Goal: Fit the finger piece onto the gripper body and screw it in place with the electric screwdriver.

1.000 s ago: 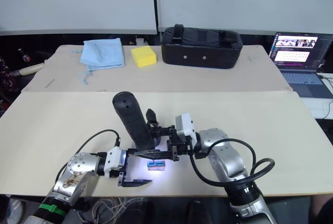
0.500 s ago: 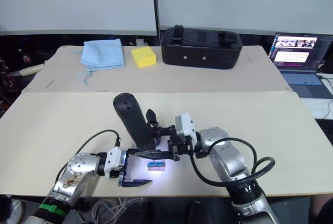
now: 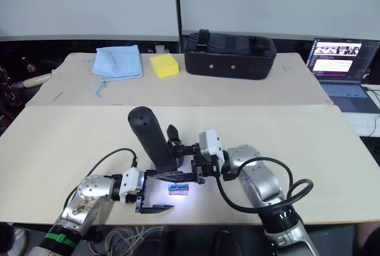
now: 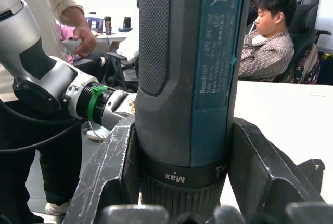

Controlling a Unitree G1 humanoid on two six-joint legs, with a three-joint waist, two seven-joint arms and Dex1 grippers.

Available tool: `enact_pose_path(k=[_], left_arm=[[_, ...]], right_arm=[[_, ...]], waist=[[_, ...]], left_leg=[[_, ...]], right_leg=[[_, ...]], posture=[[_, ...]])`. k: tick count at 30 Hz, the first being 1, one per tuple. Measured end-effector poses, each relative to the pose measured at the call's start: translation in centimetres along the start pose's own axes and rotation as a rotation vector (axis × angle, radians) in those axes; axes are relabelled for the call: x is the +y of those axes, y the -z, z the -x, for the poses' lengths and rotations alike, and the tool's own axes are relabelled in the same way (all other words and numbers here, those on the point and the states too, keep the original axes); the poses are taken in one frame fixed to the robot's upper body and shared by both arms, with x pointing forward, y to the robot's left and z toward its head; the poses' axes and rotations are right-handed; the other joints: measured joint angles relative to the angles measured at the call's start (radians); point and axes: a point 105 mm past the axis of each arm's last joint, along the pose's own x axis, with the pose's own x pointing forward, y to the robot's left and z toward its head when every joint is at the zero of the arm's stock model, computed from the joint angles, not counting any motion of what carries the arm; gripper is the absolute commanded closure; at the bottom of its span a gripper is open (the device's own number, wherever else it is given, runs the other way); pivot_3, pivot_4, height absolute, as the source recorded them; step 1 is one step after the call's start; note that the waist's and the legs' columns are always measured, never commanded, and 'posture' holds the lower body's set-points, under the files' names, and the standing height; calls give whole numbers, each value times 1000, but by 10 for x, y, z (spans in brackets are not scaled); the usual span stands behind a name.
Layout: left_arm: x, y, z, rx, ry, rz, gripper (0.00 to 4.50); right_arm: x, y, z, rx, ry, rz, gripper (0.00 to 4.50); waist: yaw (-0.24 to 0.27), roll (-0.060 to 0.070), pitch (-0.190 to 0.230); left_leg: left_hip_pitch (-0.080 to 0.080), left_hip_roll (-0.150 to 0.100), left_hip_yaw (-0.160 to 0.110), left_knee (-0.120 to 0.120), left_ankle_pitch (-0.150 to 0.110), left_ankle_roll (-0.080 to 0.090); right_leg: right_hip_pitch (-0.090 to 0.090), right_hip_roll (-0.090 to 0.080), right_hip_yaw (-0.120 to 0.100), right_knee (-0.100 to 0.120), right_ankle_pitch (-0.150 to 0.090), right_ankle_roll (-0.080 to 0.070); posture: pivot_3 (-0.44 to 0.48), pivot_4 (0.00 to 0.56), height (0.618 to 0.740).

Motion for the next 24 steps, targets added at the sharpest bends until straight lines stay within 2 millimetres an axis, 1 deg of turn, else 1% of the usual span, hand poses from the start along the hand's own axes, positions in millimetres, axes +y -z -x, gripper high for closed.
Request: enact_pose_path(k=[7, 12, 17, 20, 24], left_arm=[[1, -2, 0, -26, -8, 10, 47], [1, -4, 6, -61, -33, 30, 47], [-9, -8, 13, -100, -5, 76, 47], [-13, -18, 25, -119, 3, 86, 47], [-6, -37, 47, -132, -38, 73, 47]], right_arm=[[-2, -7, 3, -38, 1, -3, 2572], [-2, -13, 5, -63, -2, -16, 2572], [0, -22, 6, -72, -18, -5, 2572], [-1, -28, 11, -62, -12, 5, 2572], [-3, -44, 16, -72, -9, 40, 2572]], waist=[[0, 0, 0], [-4, -1, 0], [-16, -6, 4], [-18, -10, 6], [-17, -10, 7]], left_leg=[[0, 0, 0, 0, 0, 0], [-2, 1, 0, 0, 0, 0], [-5, 2, 0, 0, 0, 0], [-7, 4, 0, 0, 0, 0], [-7, 4, 0, 0, 0, 0]], right_leg=[[0, 0, 0, 0, 0, 0], [-2, 0, 0, 0, 0, 0], [-6, 2, 0, 0, 0, 0], [-8, 3, 0, 0, 0, -1], [-8, 2, 0, 0, 0, -1]], posture=[[0, 150, 740], [0, 150, 740], [0, 150, 740], [0, 150, 740], [0, 150, 740]])
